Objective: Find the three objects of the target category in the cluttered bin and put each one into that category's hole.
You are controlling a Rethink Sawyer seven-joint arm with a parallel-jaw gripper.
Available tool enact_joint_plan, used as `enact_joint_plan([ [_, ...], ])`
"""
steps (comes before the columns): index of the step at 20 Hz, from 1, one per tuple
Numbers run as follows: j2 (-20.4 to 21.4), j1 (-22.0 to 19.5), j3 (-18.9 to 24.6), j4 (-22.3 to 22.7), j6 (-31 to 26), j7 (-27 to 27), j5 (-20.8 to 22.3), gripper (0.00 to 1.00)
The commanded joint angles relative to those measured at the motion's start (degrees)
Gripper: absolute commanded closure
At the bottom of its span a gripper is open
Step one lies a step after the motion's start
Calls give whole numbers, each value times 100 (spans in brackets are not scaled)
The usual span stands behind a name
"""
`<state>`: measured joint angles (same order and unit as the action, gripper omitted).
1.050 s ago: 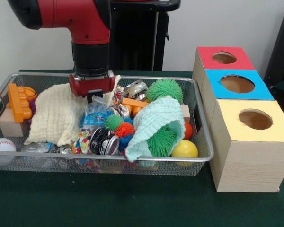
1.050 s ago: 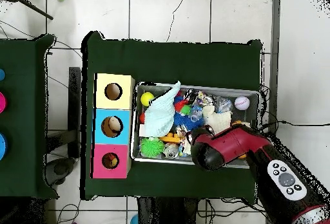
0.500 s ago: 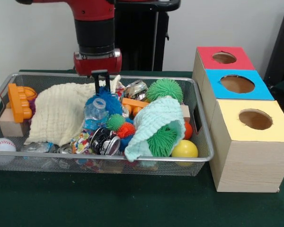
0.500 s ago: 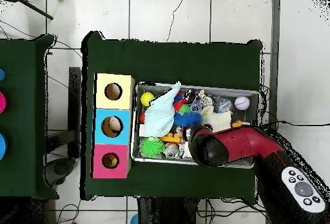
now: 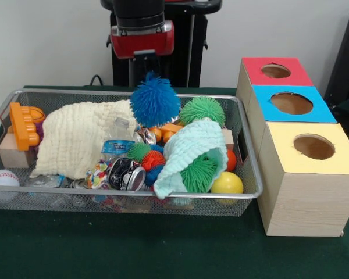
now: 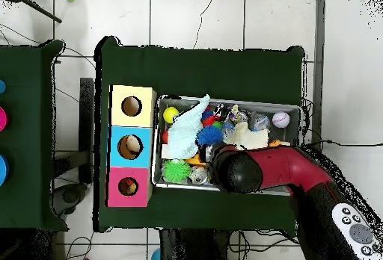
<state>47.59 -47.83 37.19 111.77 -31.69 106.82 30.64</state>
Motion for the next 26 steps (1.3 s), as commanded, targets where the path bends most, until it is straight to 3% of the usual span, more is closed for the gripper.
enact_joint_plan([
  [1, 313, 172, 257, 339, -394, 87, -586, 100],
  [3, 263, 195, 261, 383, -213, 163, -654, 100],
  [4, 250, 217, 249, 396, -146, 122, -700, 0],
  [10, 209, 220, 166, 480, 387, 292, -626, 0],
  [13, 201, 229, 85, 372, 376, 78, -398, 0],
  [21, 153, -242, 185, 152, 30, -1109, 327, 0],
  [26, -21, -512, 332, 4, -64, -1571, 775, 0],
])
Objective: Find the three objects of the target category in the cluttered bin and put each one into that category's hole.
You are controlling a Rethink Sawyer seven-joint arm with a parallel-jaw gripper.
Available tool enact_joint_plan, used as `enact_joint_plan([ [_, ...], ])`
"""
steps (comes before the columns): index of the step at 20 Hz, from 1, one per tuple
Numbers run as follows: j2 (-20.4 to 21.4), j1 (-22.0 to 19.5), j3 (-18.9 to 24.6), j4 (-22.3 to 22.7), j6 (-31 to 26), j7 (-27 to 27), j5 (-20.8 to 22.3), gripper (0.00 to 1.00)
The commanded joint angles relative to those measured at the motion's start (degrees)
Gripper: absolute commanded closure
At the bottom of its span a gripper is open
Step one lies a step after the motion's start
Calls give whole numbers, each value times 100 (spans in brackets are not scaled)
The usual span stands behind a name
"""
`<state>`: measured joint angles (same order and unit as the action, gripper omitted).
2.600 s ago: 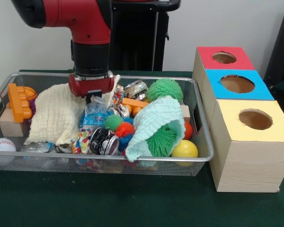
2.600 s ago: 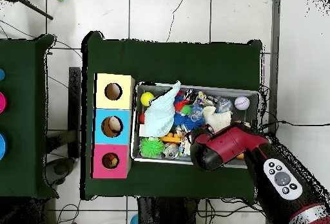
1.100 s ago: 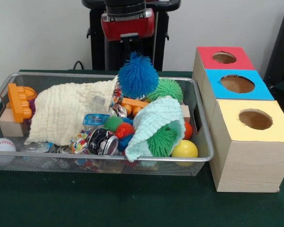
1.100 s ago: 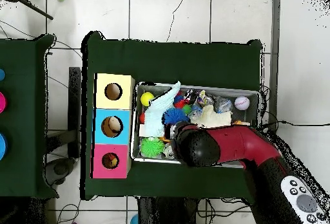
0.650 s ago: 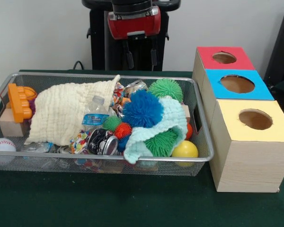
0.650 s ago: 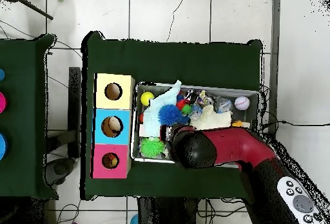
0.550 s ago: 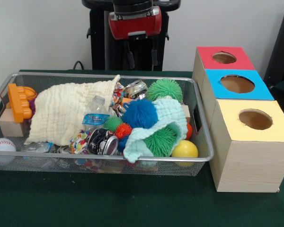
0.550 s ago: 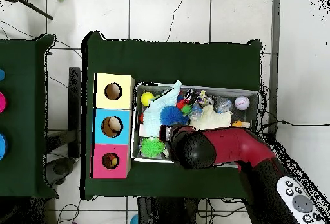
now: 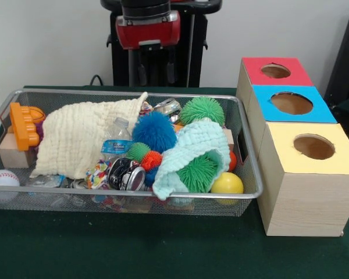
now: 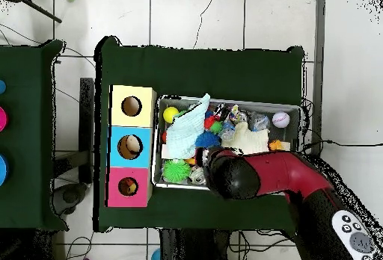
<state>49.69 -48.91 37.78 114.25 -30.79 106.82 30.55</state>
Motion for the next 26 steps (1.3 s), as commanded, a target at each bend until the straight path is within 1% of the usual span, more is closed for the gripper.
enact_joint_plan([
  [1, -265, -437, 295, -273, -155, -1588, 860, 0],
  [4, -326, -519, 380, -363, -161, -1658, 1101, 0],
  [10, -467, -647, 538, -565, -322, -1959, 1507, 0],
  [16, -578, -612, 507, -695, -311, -1849, 1879, 0],
  [19, -686, -528, 392, -759, -210, -1663, 2169, 0],
  [23, -949, -371, 96, -962, 36, -1351, 2759, 0],
  [26, -1143, -372, -44, -1142, 132, -1320, 3207, 0],
])
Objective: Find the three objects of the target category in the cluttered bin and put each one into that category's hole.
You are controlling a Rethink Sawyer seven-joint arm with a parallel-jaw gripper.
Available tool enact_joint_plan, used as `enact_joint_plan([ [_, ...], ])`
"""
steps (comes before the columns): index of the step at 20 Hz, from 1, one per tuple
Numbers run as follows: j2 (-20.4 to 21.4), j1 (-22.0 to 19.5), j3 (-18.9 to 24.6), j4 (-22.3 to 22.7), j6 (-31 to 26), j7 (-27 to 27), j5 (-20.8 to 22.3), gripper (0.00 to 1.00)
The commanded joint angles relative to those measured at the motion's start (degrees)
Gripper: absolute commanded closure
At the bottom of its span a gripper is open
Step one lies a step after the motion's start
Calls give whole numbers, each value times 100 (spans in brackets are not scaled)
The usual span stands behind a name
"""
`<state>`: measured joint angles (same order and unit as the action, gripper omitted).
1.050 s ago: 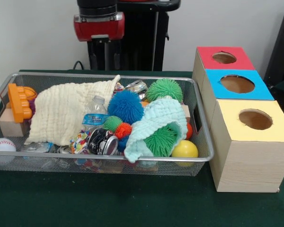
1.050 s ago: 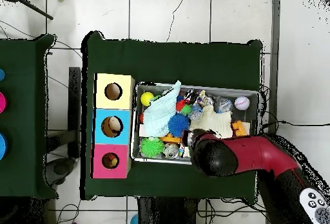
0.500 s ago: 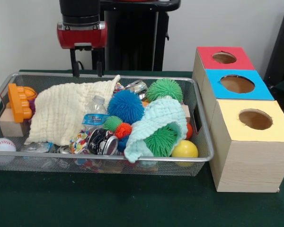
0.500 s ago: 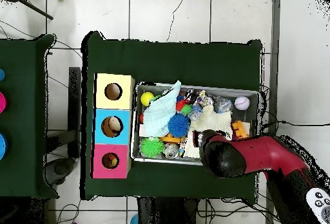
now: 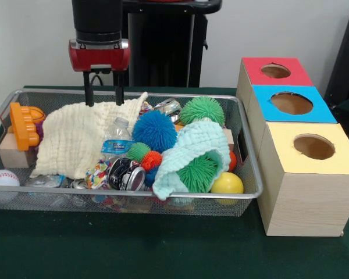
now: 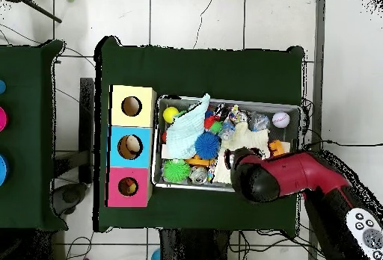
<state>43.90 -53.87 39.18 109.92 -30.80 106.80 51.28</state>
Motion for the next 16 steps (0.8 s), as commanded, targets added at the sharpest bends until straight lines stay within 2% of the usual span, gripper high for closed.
enact_joint_plan([
  [1, -626, 88, -199, -757, 133, -1367, 1246, 0],
  [5, -897, -14, -285, -915, 212, -1421, 1710, 0],
  [16, -1573, 196, -721, -1203, 851, -560, 2900, 0],
])
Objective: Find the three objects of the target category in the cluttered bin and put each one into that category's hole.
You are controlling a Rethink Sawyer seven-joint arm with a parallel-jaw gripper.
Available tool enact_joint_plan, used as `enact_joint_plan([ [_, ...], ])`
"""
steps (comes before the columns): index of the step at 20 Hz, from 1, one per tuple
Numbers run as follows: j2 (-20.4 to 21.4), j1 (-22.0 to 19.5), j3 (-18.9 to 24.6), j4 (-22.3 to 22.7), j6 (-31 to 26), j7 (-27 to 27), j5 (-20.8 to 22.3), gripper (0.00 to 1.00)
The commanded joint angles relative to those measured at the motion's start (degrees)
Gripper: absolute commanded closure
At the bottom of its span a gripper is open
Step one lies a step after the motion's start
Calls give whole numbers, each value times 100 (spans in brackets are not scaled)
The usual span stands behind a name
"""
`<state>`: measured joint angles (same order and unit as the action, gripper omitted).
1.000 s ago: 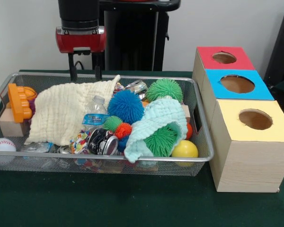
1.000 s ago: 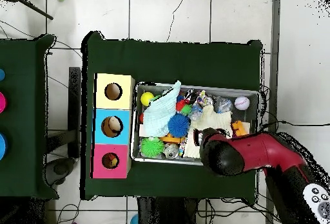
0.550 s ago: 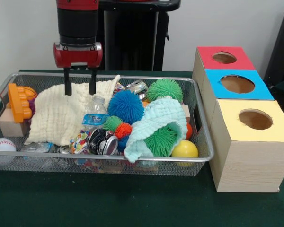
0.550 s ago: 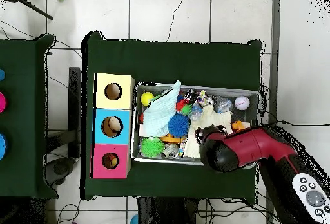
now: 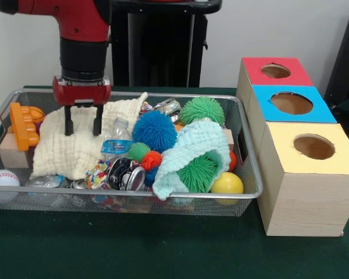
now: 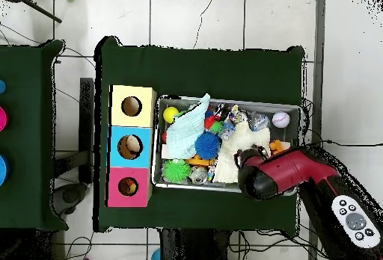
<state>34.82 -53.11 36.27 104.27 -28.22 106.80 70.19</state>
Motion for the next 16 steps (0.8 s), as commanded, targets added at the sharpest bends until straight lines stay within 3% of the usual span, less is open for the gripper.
enact_joint_plan([
  [1, -702, 124, -455, -663, 672, -462, 1038, 0],
  [4, -774, -60, -345, -622, 733, -520, 728, 0],
  [5, -804, -142, -294, -605, 754, -540, 587, 100],
  [8, -852, -301, -143, -530, 652, -720, 201, 100],
  [16, -237, -368, 291, 81, -49, -849, -1188, 100],
])
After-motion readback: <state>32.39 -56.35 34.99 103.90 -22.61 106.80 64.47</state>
